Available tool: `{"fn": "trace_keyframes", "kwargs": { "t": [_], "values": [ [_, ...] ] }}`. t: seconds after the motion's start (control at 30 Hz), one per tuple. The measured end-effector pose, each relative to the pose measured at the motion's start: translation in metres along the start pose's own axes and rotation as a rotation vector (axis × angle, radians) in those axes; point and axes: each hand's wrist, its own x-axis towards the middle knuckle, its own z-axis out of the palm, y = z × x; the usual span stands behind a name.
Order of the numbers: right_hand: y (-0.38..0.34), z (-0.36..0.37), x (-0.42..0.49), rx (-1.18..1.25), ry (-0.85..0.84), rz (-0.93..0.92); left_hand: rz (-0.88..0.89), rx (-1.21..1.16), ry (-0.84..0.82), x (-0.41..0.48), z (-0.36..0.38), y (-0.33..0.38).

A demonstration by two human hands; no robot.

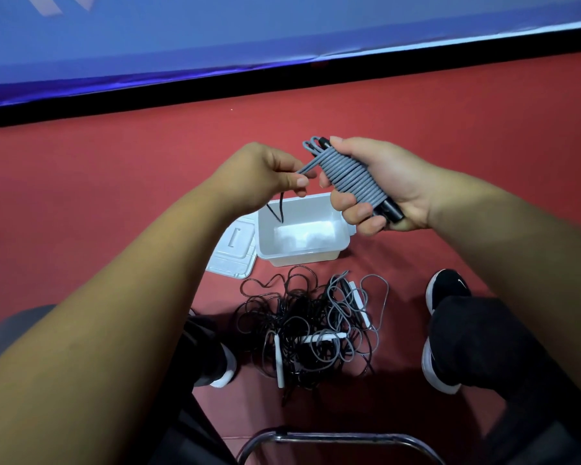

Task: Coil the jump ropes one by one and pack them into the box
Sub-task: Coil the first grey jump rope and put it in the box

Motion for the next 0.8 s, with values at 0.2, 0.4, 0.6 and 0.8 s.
{"fn": "trace_keyframes", "kwargs": {
  "t": [0.2, 0.4, 0.6, 0.8],
  "values": [
    [0.002, 0.004, -0.009, -0.073, -0.247, 0.098, 0.071, 0.013, -0.055, -0.006, 0.001, 0.005],
    [0.006, 0.006, -0.015, -0.188, -0.38, 0.248, 0.073, 0.079, -0.102, -0.009, 0.001, 0.006],
    [0.015, 0.015, -0.01, -0.369, -0.399, 0.361, 0.1, 0.052, -0.09, -0.012, 0.005, 0.013],
    [0.02, 0.017, -0.002, -0.456, -0.13, 0.274, 0.147, 0.076, 0.1, -0.011, 0.008, 0.023]
  ]
}}
